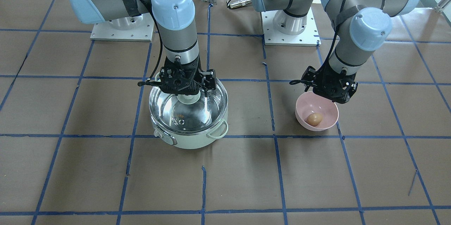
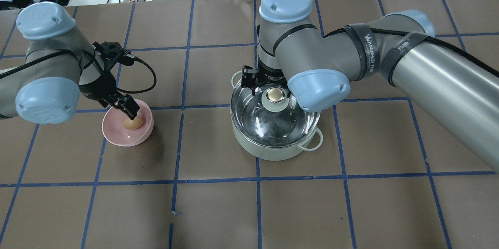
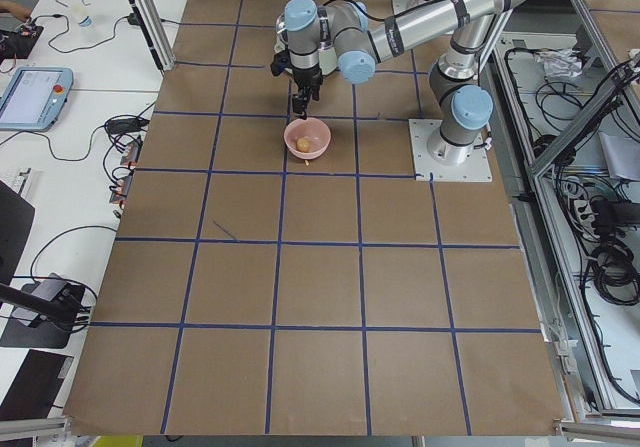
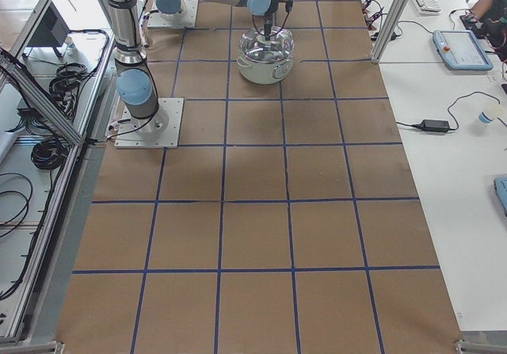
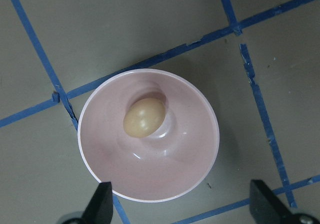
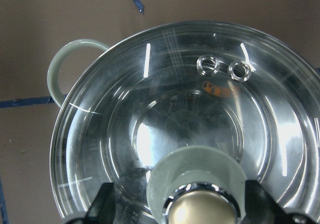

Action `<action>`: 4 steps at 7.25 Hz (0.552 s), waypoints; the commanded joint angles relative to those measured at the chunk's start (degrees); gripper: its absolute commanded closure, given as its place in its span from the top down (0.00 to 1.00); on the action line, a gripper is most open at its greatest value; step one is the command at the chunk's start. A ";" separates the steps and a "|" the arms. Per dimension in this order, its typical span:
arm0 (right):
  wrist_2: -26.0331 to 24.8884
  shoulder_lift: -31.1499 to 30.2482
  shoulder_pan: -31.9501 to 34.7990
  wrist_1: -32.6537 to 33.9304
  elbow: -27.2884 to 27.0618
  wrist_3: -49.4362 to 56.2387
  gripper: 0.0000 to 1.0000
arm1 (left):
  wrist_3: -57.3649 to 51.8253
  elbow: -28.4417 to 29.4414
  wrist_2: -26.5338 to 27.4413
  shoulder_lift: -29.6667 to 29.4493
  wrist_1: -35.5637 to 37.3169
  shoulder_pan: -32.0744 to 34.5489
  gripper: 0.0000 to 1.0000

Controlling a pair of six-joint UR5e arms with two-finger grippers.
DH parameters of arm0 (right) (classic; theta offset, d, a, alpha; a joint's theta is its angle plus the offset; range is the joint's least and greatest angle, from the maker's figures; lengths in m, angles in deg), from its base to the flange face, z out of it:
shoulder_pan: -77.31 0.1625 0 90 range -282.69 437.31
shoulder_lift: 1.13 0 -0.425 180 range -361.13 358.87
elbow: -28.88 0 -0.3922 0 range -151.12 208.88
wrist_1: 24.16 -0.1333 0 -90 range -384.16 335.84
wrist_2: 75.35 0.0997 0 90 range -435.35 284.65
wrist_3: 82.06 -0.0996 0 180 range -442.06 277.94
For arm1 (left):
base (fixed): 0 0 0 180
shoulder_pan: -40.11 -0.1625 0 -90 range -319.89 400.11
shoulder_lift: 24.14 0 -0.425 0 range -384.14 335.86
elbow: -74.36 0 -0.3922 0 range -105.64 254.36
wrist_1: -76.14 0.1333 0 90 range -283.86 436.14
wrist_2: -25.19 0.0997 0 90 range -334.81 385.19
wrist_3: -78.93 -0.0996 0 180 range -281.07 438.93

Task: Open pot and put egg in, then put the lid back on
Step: 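Grasp the glass lid knob with the right gripper while the left descends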

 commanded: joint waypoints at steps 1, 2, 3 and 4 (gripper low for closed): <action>-0.27 0.09 -0.34 -0.03 -0.03 2.85 0.82 | -7.47 -3.80 -1.26 -0.96 6.92 -1.86 0.93; -0.27 0.09 -0.34 -0.21 -0.12 2.69 0.79 | -10.43 -5.04 -1.35 -1.04 10.00 -2.48 0.93; -0.27 0.09 -0.34 -0.30 -0.12 2.60 0.75 | -13.25 -5.75 -3.62 -1.22 10.81 -3.09 0.93; -0.27 0.09 -0.34 -0.64 -0.12 2.52 0.66 | -15.45 -6.45 -5.03 -1.39 11.60 -3.45 0.93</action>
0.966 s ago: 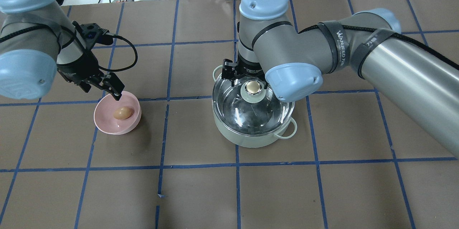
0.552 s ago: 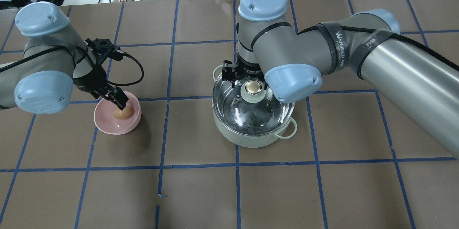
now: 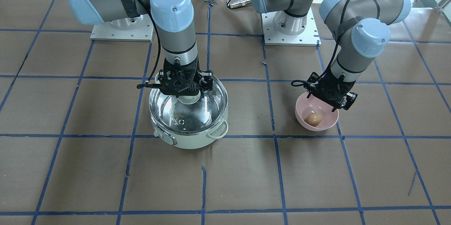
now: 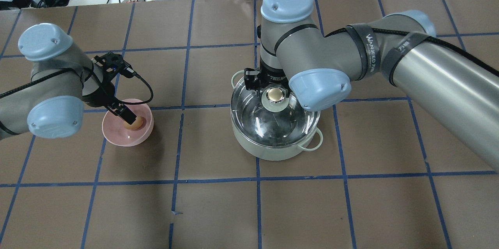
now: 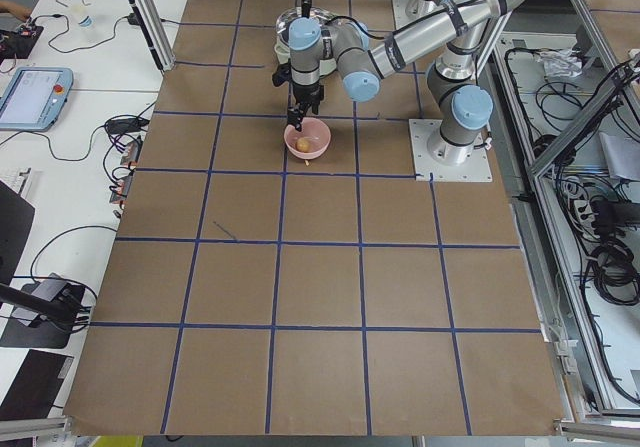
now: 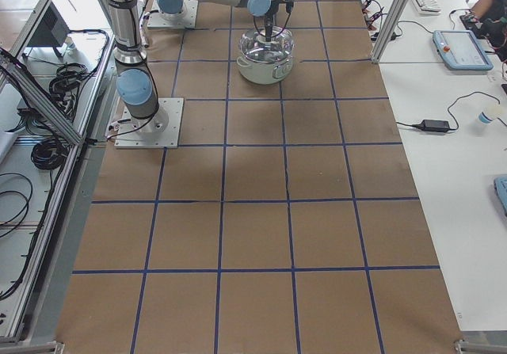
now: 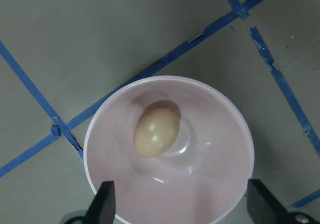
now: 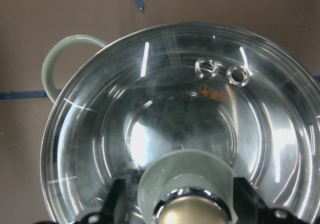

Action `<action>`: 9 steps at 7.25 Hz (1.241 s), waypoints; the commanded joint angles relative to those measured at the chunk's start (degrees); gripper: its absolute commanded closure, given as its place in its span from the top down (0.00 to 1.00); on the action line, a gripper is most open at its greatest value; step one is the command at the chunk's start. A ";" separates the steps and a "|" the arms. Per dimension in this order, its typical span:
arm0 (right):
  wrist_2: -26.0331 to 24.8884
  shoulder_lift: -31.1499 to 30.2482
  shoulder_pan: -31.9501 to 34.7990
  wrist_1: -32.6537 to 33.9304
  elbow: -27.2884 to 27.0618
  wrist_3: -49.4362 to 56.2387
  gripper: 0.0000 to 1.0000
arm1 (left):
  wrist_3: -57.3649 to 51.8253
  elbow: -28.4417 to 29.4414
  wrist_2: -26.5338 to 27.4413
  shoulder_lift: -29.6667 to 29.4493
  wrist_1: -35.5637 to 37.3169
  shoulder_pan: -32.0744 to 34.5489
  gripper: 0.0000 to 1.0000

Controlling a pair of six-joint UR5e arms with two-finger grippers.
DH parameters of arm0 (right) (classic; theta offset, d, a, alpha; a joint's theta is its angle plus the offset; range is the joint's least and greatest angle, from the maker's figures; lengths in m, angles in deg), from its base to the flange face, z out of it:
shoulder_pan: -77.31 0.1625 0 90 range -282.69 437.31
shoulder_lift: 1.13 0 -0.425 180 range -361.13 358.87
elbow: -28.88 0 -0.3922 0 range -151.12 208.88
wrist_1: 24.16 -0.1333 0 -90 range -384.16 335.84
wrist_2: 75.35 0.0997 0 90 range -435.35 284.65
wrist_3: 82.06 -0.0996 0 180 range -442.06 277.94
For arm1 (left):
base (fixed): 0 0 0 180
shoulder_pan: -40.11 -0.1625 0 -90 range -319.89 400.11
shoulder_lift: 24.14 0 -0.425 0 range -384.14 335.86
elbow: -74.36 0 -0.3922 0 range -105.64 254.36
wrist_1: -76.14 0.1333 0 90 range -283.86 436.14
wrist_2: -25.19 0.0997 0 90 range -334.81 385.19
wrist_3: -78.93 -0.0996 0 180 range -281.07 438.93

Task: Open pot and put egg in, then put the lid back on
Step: 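Grasp the glass lid knob with the right gripper while the left descends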

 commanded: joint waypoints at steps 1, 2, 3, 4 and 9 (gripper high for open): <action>-0.10 -0.17 -0.20 -1.98 -0.02 0.31 0.51 | -6.00 -1.08 -2.11 -0.31 1.94 -1.13 0.93; -0.18 -0.34 -0.72 -2.78 -0.02 0.40 0.38 | -7.86 -1.08 -2.20 -0.48 2.82 -1.22 0.93; -0.10 -0.43 -1.86 -4.27 0.24 0.67 0.33 | -10.14 -1.08 -2.28 -1.01 3.18 -1.31 0.93; -0.01 -0.61 -3.35 -5.24 1.20 1.36 0.32 | -13.82 -1.08 -3.94 -1.62 3.53 -1.31 0.93; 0.69 -5.43 -10.54 -17.70 11.39 6.44 0.32 | -21.94 -2.83 -1.51 -4.43 6.34 -1.40 0.96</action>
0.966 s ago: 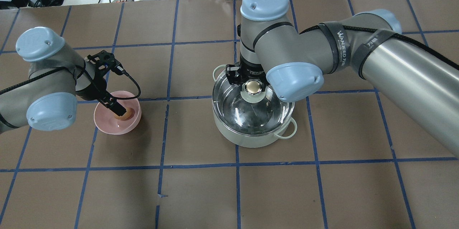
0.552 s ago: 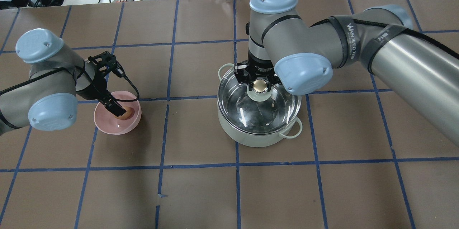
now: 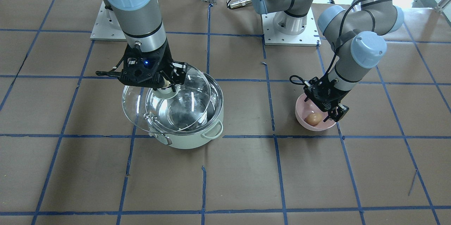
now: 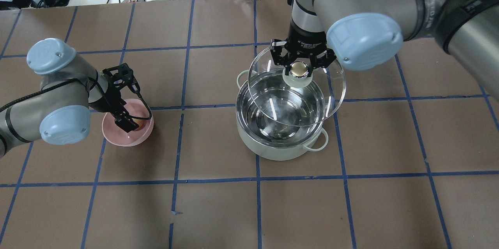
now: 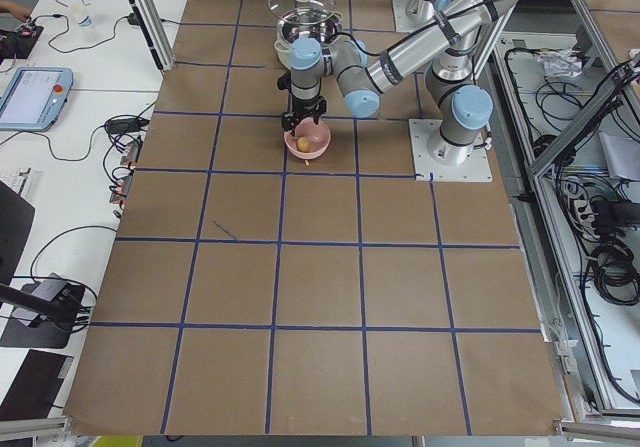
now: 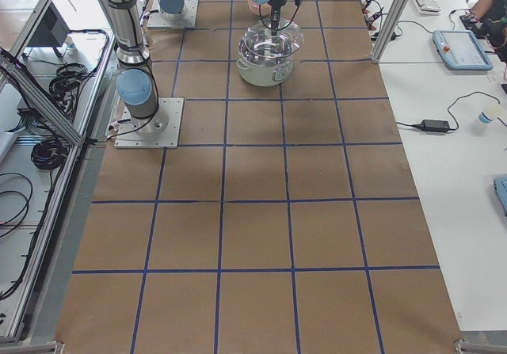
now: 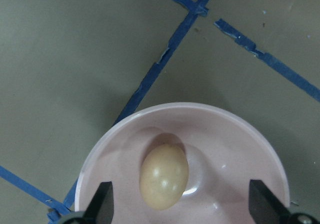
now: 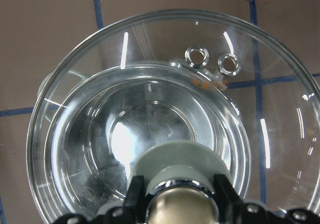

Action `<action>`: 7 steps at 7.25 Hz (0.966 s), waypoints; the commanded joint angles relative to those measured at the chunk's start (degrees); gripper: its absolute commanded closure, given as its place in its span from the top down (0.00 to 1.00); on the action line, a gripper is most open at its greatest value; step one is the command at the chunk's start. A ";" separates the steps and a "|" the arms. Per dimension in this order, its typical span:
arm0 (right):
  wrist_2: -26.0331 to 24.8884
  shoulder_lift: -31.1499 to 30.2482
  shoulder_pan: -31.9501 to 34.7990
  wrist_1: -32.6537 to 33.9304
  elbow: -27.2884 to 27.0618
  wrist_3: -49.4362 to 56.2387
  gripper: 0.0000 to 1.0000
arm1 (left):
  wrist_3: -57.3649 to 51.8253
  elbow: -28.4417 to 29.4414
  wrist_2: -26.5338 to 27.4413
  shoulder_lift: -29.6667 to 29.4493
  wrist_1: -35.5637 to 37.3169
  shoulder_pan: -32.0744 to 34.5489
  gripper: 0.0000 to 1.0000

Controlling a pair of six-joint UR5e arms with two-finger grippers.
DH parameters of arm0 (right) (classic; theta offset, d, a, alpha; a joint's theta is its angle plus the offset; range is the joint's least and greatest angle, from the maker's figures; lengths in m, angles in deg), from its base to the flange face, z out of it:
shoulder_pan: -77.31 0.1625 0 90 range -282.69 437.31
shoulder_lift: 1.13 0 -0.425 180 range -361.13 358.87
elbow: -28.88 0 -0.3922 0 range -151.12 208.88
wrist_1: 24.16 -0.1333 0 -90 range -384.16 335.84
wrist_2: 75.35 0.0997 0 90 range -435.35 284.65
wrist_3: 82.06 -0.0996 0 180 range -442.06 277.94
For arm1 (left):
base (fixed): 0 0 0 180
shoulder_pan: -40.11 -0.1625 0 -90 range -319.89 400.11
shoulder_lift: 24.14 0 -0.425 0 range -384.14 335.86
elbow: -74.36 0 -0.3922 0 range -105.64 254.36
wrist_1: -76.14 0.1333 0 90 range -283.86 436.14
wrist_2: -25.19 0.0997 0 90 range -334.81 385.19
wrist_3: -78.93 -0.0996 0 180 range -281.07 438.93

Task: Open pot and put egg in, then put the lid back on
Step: 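Lift the glass lid off with the right gripper while the left grasps the egg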

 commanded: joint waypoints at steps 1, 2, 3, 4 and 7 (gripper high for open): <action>0.49 -2.67 -6.16 -6.08 4.20 4.35 0.32 | -1.75 -0.36 1.44 -1.19 0.85 0.00 0.97; 0.58 -4.51 -7.85 -7.06 4.38 4.97 0.32 | -2.54 -0.27 1.44 -1.54 1.64 0.00 0.97; 0.32 -4.88 -8.82 -7.16 4.21 5.85 0.32 | -2.64 -0.19 1.44 -2.16 1.73 0.00 0.97; 0.75 -4.88 -9.44 -7.16 4.12 6.38 0.32 | -2.64 -0.01 1.44 -2.42 1.74 0.00 0.97; 0.49 -4.88 -9.36 -7.07 3.86 6.56 0.32 | -3.86 -0.18 1.44 -2.77 1.91 0.00 0.97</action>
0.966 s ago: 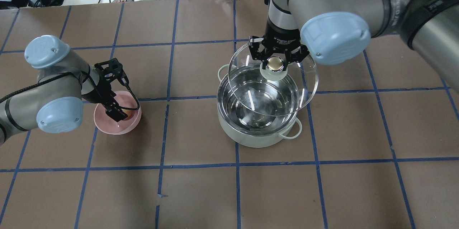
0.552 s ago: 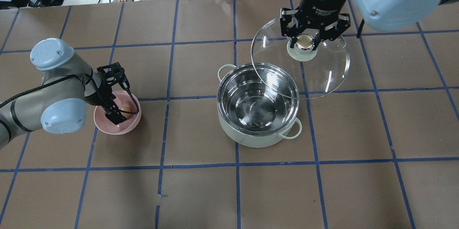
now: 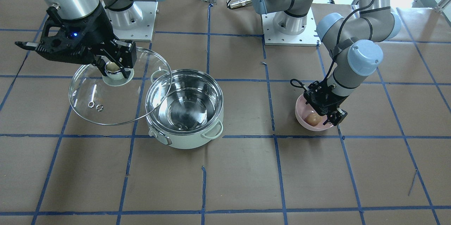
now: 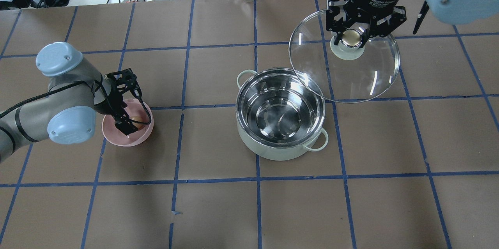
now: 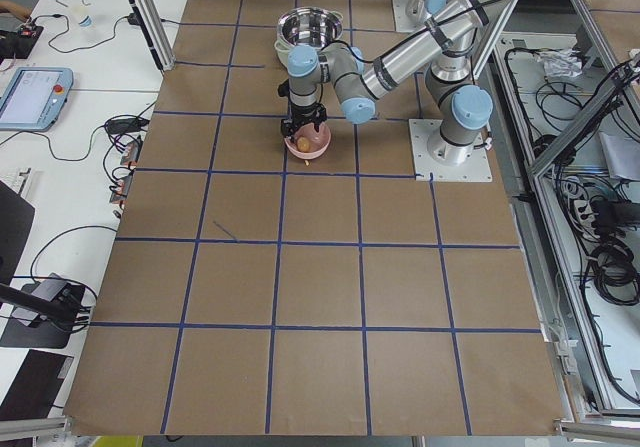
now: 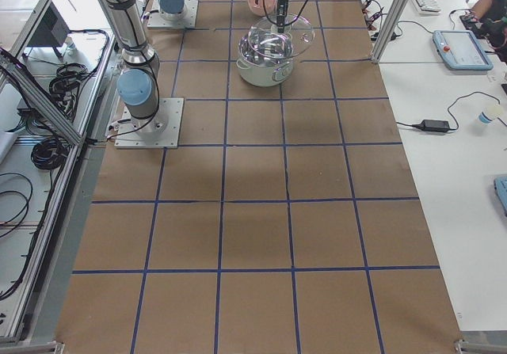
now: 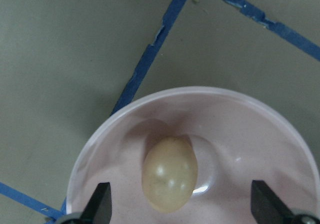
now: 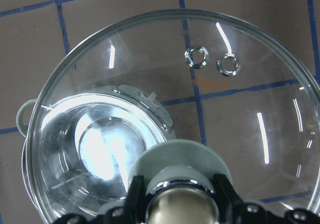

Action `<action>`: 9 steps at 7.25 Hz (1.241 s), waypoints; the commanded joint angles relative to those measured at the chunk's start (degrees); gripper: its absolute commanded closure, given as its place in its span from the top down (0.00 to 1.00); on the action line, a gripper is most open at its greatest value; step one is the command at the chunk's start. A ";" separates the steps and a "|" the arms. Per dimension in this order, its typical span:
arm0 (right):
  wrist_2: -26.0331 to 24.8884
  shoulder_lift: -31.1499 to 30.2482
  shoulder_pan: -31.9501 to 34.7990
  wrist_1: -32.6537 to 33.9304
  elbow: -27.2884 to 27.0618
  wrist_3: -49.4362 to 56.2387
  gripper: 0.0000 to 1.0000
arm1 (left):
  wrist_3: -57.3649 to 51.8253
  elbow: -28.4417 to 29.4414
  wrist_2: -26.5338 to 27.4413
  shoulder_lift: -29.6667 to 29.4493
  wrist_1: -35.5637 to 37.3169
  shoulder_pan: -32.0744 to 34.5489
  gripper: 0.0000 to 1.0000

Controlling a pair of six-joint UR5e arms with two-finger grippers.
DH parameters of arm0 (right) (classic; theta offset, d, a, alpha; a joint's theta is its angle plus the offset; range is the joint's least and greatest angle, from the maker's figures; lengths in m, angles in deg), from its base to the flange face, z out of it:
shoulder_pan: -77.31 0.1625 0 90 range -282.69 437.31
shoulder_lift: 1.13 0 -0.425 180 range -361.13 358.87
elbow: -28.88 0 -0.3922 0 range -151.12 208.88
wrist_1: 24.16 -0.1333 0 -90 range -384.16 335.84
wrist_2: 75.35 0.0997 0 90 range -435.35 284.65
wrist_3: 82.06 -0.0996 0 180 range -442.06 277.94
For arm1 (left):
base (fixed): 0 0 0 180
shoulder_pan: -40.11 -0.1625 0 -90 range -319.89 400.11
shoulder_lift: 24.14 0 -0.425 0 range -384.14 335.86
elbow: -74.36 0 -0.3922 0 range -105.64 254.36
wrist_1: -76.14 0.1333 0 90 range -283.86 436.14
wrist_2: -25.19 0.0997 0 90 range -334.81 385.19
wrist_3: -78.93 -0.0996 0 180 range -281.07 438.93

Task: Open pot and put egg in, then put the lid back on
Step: 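Lift the glass lid off with the right gripper while the left grasps the egg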

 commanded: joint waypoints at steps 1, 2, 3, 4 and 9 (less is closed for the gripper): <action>-0.43 0.06 -0.13 0.00 -0.26 0.20 0.32 | -0.77 -0.24 0.04 -1.03 0.12 0.00 0.97; -0.60 0.06 -0.22 -0.08 -0.26 0.20 0.32 | -1.47 -0.24 0.04 -1.39 1.07 0.00 0.97; -0.95 0.15 -0.22 0.09 -0.35 1.68 0.32 | -1.65 -0.33 0.04 -1.57 1.26 0.00 0.97; -1.13 -0.03 -0.22 0.00 -0.26 3.00 0.32 | -1.56 -0.41 -0.05 -1.83 1.26 0.09 0.96; -0.79 -2.41 -3.87 -7.03 -0.01 3.28 0.33 | -2.18 -0.06 0.12 -3.06 1.00 0.00 0.55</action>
